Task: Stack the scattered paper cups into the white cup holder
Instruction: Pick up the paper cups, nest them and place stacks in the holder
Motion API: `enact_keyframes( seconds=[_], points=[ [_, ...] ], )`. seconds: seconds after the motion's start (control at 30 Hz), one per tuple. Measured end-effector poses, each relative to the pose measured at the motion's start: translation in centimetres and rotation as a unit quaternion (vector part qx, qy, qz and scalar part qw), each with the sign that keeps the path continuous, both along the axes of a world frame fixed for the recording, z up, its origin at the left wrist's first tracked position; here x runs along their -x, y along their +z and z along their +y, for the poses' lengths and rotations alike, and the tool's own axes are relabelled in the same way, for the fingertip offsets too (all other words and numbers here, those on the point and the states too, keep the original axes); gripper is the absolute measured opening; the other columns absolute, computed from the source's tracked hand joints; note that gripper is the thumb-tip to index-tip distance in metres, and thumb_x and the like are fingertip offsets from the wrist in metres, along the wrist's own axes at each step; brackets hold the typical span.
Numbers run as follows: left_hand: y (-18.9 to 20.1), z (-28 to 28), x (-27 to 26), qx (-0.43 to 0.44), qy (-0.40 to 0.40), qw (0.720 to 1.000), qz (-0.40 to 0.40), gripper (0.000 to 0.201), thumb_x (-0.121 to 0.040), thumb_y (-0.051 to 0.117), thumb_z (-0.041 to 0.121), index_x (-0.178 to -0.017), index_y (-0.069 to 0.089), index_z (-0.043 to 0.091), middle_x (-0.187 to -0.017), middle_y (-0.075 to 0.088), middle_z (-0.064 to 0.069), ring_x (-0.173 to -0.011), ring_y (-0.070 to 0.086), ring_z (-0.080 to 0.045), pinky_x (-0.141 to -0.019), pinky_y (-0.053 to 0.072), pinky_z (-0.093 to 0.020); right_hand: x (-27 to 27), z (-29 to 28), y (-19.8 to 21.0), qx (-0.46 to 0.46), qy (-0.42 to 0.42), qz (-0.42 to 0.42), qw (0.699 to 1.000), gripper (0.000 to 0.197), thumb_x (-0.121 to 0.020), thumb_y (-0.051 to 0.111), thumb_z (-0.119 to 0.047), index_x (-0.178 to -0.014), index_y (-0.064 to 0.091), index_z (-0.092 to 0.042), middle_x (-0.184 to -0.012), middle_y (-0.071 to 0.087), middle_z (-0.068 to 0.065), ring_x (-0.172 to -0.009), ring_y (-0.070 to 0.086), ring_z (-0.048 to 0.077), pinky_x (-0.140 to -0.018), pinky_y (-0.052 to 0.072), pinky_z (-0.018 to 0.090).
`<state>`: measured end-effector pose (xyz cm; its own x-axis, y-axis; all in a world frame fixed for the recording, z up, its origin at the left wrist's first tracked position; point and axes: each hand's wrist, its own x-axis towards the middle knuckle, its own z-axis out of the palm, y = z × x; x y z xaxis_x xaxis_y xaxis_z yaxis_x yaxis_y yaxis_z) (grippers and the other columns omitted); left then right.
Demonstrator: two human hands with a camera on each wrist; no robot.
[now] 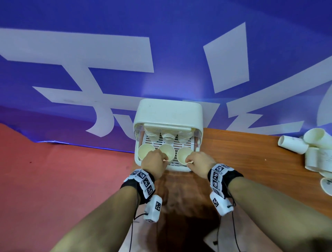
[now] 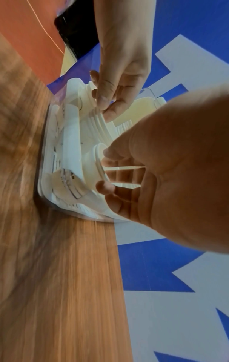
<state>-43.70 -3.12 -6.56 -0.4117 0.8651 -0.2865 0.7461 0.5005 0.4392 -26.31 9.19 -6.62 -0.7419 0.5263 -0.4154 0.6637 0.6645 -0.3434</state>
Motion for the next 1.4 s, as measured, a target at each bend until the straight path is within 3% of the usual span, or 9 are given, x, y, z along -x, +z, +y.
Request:
enact_keyframes(
  seconds=[0.1, 0.33, 0.47, 0.63, 0.83, 1.0, 1.1, 1.4],
  points=[
    [0.8, -0.4, -0.2, -0.011, -0.007, 1.000, 0.017, 0.027, -0.089, 0.061, 0.025, -0.113, 0.068, 0.017, -0.122, 0.059, -0.003, -0.111, 0.055, -0.024, -0.090, 0.049, -0.039, -0.6, 0.0, 0.8, 0.003, -0.018, 0.036, 0.999, 0.027, -0.094, 0.052, -0.027, -0.117, 0.065, -0.025, -0.124, 0.061, -0.005, -0.109, 0.057, 0.016, -0.090, 0.048, 0.033],
    [4.3, -0.1, -3.2, -0.064, -0.025, 0.997, 0.038, 0.020, -0.087, 0.057, 0.020, -0.102, 0.070, 0.019, -0.110, 0.063, -0.003, -0.101, 0.059, -0.023, -0.085, 0.049, -0.036, -4.2, -0.1, 4.1, -0.009, -0.052, 0.112, 0.992, 0.027, -0.093, 0.050, -0.019, -0.114, 0.067, -0.021, -0.116, 0.064, -0.005, -0.107, 0.058, 0.015, -0.089, 0.045, 0.026],
    [5.8, 1.2, -7.0, -0.070, -0.051, 0.996, 0.034, 0.021, -0.086, 0.055, 0.020, -0.101, 0.070, 0.020, -0.108, 0.062, -0.001, -0.100, 0.059, -0.021, -0.084, 0.049, -0.034, -8.5, 0.3, 5.4, -0.020, -0.085, 0.132, 0.987, 0.025, -0.092, 0.051, -0.022, -0.111, 0.067, -0.026, -0.114, 0.065, -0.008, -0.106, 0.059, 0.015, -0.093, 0.048, 0.034],
    [7.2, 4.1, -13.9, -0.079, -0.103, 0.991, 0.021, 0.020, -0.086, 0.052, 0.018, -0.096, 0.070, 0.015, -0.104, 0.063, -0.005, -0.096, 0.060, -0.023, -0.083, 0.048, -0.032, -16.3, 1.8, 7.0, -0.029, -0.135, 0.145, 0.980, 0.027, -0.093, 0.051, -0.019, -0.114, 0.067, -0.024, -0.118, 0.065, -0.009, -0.108, 0.059, 0.013, -0.093, 0.049, 0.032],
    [7.7, 8.8, -23.6, -0.090, -0.155, 0.984, 0.009, 0.019, -0.089, 0.052, 0.017, -0.098, 0.069, 0.013, -0.102, 0.061, -0.004, -0.098, 0.059, -0.023, -0.086, 0.047, -0.032, -27.3, 4.7, 8.0, -0.036, -0.198, 0.132, 0.971, 0.030, -0.092, 0.052, -0.020, -0.120, 0.063, -0.025, -0.114, 0.064, -0.009, -0.105, 0.058, 0.011, -0.091, 0.049, 0.031],
    [7.9, 13.4, -32.2, -0.099, -0.204, 0.974, 0.004, 0.019, -0.091, 0.052, 0.019, -0.102, 0.068, 0.016, -0.105, 0.058, 0.000, -0.098, 0.057, -0.019, -0.078, 0.038, -0.023, -36.5, 7.7, 7.8, -0.032, -0.261, 0.124, 0.957, 0.032, -0.091, 0.054, -0.018, -0.122, 0.061, -0.021, -0.117, 0.064, -0.003, -0.105, 0.059, 0.014, -0.094, 0.047, 0.029],
    [7.0, 15.7, -36.5, -0.089, -0.222, 0.971, -0.014, 0.018, -0.090, 0.053, 0.018, -0.100, 0.067, 0.017, -0.103, 0.058, 0.001, -0.097, 0.057, -0.019, -0.082, 0.042, -0.026, -41.4, 9.4, 6.9, -0.016, -0.311, 0.123, 0.942, 0.035, -0.091, 0.054, -0.019, -0.125, 0.059, -0.022, -0.121, 0.064, -0.001, -0.108, 0.059, 0.015, -0.097, 0.047, 0.032],
    [4.0, 20.2, -42.7, -0.062, -0.217, 0.974, -0.014, 0.017, -0.092, 0.054, 0.020, -0.103, 0.066, 0.019, -0.104, 0.057, 0.003, -0.097, 0.056, -0.016, -0.083, 0.040, -0.022, -49.2, 14.5, 3.6, -0.049, -0.351, 0.043, 0.934, 0.051, -0.089, 0.054, -0.022, -0.139, 0.045, -0.022, -0.139, 0.040, 0.006, -0.125, 0.042, 0.027, -0.102, 0.041, 0.039]
  ],
)
